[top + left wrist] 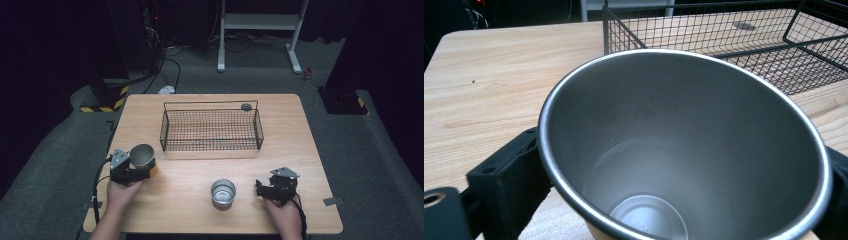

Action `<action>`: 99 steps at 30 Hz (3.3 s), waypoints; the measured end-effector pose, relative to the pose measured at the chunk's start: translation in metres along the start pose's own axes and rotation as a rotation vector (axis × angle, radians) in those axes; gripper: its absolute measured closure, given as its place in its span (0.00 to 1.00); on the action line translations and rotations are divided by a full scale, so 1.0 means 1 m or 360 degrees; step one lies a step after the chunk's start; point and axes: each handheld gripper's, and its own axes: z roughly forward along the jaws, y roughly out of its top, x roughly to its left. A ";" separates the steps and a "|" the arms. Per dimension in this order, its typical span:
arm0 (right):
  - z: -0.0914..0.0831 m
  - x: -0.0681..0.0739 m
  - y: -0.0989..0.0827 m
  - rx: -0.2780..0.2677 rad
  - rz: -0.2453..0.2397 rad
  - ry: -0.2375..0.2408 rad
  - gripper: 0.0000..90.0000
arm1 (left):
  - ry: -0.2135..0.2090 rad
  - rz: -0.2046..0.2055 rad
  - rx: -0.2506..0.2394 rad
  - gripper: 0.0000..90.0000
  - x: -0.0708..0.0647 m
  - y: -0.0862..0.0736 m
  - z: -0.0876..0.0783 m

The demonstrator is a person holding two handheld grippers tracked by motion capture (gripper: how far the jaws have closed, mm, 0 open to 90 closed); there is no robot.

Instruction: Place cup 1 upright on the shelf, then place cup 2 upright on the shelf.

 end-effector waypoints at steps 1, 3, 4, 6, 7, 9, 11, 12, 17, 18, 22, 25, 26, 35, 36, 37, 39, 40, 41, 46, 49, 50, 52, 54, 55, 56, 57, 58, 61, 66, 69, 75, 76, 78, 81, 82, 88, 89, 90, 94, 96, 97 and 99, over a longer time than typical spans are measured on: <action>0.000 0.000 0.000 0.0000 0.0000 0.0000 0.10 | 0.0004 0.0011 -0.0001 0.06 -0.001 0.000 0.000; 0.000 0.000 0.000 0.0000 0.0001 0.0000 0.10 | 0.0003 0.0022 -0.0014 0.08 -0.002 0.000 0.000; 0.000 0.000 0.000 0.0000 0.0000 0.0000 0.10 | -0.0001 0.0030 -0.0021 0.10 -0.002 -0.001 -0.001; 0.000 0.000 0.000 0.0000 0.0000 0.0000 0.10 | 0.0001 0.0033 -0.0038 0.14 -0.004 -0.002 -0.002; 0.000 0.000 0.000 0.0000 0.0000 0.0000 0.10 | 0.0005 0.0035 -0.0038 0.14 -0.004 -0.002 -0.002; 0.000 0.000 0.000 0.0000 0.0001 0.0000 0.10 | -0.0002 0.0056 -0.0043 0.14 -0.004 -0.002 -0.002; 0.000 0.000 0.000 0.0000 0.0000 0.0000 0.10 | -0.0002 0.0058 -0.0044 0.15 -0.005 -0.002 -0.002; 0.000 0.000 0.000 0.0000 0.0000 0.0000 0.10 | -0.0007 0.0057 -0.0044 0.15 -0.005 -0.002 -0.003; 0.000 0.000 0.000 0.0000 0.0000 0.0000 0.10 | -0.0014 0.0062 -0.0061 0.15 -0.006 -0.001 -0.005; 0.000 0.000 0.000 0.0000 0.0000 0.0000 0.10 | -0.0017 0.0058 -0.0067 0.15 -0.006 -0.001 -0.006; 0.000 0.000 0.000 0.0000 0.0000 0.0000 0.10 | -0.0030 0.0043 -0.0099 0.15 -0.006 0.001 -0.009; 0.000 0.000 0.000 0.0000 -0.0001 0.0001 0.10 | -0.0049 0.0018 -0.0094 0.15 -0.005 0.002 -0.013; 0.000 0.000 0.000 0.0002 0.0001 0.0003 0.10 | -0.0055 0.0017 -0.0093 0.15 -0.004 0.002 -0.014; 0.001 -0.003 0.003 0.0026 -0.0040 0.0032 0.10 | -0.0055 0.0046 -0.0094 0.15 -0.010 0.008 -0.021; 0.001 -0.002 0.004 0.0041 -0.0034 0.0037 0.10 | -0.0058 0.0052 -0.0092 0.15 -0.013 0.009 -0.022; 0.001 -0.003 0.005 0.0045 -0.0046 0.0045 0.10 | -0.0056 0.0064 -0.0091 0.15 -0.015 0.010 -0.022; 0.002 -0.005 0.006 0.0050 -0.0076 0.0072 0.10 | -0.0054 0.0079 -0.0085 0.15 -0.020 0.011 -0.021; 0.003 -0.007 0.007 0.0052 -0.0086 0.0088 0.10 | -0.0051 0.0090 -0.0078 0.15 -0.023 0.012 -0.020; 0.003 -0.008 0.007 0.0050 -0.0103 0.0099 0.10 | -0.0045 0.0103 -0.0063 0.15 -0.026 0.013 -0.019; 0.002 -0.013 0.007 0.0057 -0.0128 0.0127 0.10 | -0.0051 0.0094 -0.0038 0.15 -0.035 0.017 -0.013; 0.002 -0.015 0.006 0.0048 -0.0144 0.0134 0.10 | -0.0040 0.0099 -0.0010 0.15 -0.041 0.022 -0.009; 0.003 -0.015 0.006 0.0040 -0.0151 0.0136 0.10 | -0.0037 0.0098 -0.0011 0.15 -0.043 0.023 -0.008; 0.002 -0.015 0.005 0.0031 -0.0144 0.0136 0.10 | -0.0050 0.0103 -0.0022 0.15 -0.045 0.026 -0.008; 0.002 -0.016 0.003 0.0017 -0.0144 0.0136 0.10 | -0.0059 0.0095 -0.0036 0.15 -0.048 0.030 -0.008; 0.002 -0.015 0.002 0.0011 -0.0136 0.0134 0.10 | -0.0065 0.0091 -0.0042 0.15 -0.050 0.031 -0.007; 0.002 -0.016 0.002 0.0006 -0.0146 0.0137 0.10 | -0.0067 0.0096 -0.0055 0.15 -0.051 0.033 -0.007; 0.002 -0.016 0.002 0.0006 -0.0150 0.0140 0.10 | -0.0064 0.0095 -0.0068 0.15 -0.053 0.034 -0.007; 0.002 -0.016 0.002 0.0008 -0.0145 0.0143 0.10 | -0.0058 0.0094 -0.0074 0.15 -0.054 0.035 -0.007; 0.002 -0.016 0.002 0.0004 -0.0151 0.0141 0.10 | -0.0077 0.0078 -0.0079 0.15 -0.058 0.039 -0.005; -0.001 -0.016 0.000 0.0006 -0.0146 0.0135 0.10 | -0.0099 0.0065 -0.0064 0.15 -0.063 0.043 0.000; -0.001 -0.017 -0.001 0.0005 -0.0151 0.0140 0.10 | -0.0100 0.0068 -0.0050 0.15 -0.065 0.044 0.004; -0.001 -0.017 -0.001 0.0003 -0.0151 0.0142 0.10 | -0.0132 0.0035 -0.0034 0.15 -0.066 0.047 0.012; -0.001 -0.017 -0.001 0.0003 -0.0151 0.0142 0.10 | -0.0135 0.0032 -0.0030 0.15 -0.066 0.047 0.013; -0.001 -0.017 -0.001 0.0003 -0.0151 0.0143 0.10 | -0.0136 0.0051 -0.0025 0.15 -0.067 0.048 0.015; -0.001 -0.017 -0.001 0.0003 -0.0151 0.0143 0.10 | -0.0158 0.0054 -0.0038 0.15 -0.068 0.050 0.018; -0.001 -0.017 -0.001 0.0003 -0.0151 0.0143 0.10 | -0.0164 0.0045 -0.0048 0.15 -0.068 0.050 0.019; -0.001 -0.017 -0.001 0.0003 -0.0151 0.0143 0.10 | -0.0165 0.0061 -0.0049 0.15 -0.072 0.055 0.027; -0.001 -0.017 -0.001 0.0003 -0.0151 0.0143 0.10 | -0.0162 0.0065 -0.0045 0.15 -0.073 0.055 0.028; -0.001 -0.017 -0.001 0.0003 -0.0151 0.0143 0.10 | -0.0158 0.0073 -0.0040 0.15 -0.074 0.057 0.030; -0.001 -0.017 -0.001 0.0003 -0.0151 0.0143 0.10 | -0.0162 0.0065 -0.0068 0.15 -0.077 0.065 0.033; -0.002 -0.016 -0.001 0.0004 -0.0142 0.0142 0.10 | -0.0169 0.0083 -0.0062 0.15 -0.078 0.071 0.036; -0.002 -0.017 -0.002 0.0001 -0.0153 0.0139 0.10 | -0.0175 0.0093 -0.0069 0.15 -0.079 0.074 0.037; -0.002 -0.017 -0.002 0.0006 -0.0149 0.0138 0.10 | -0.0194 0.0105 -0.0073 0.15 -0.081 0.079 0.040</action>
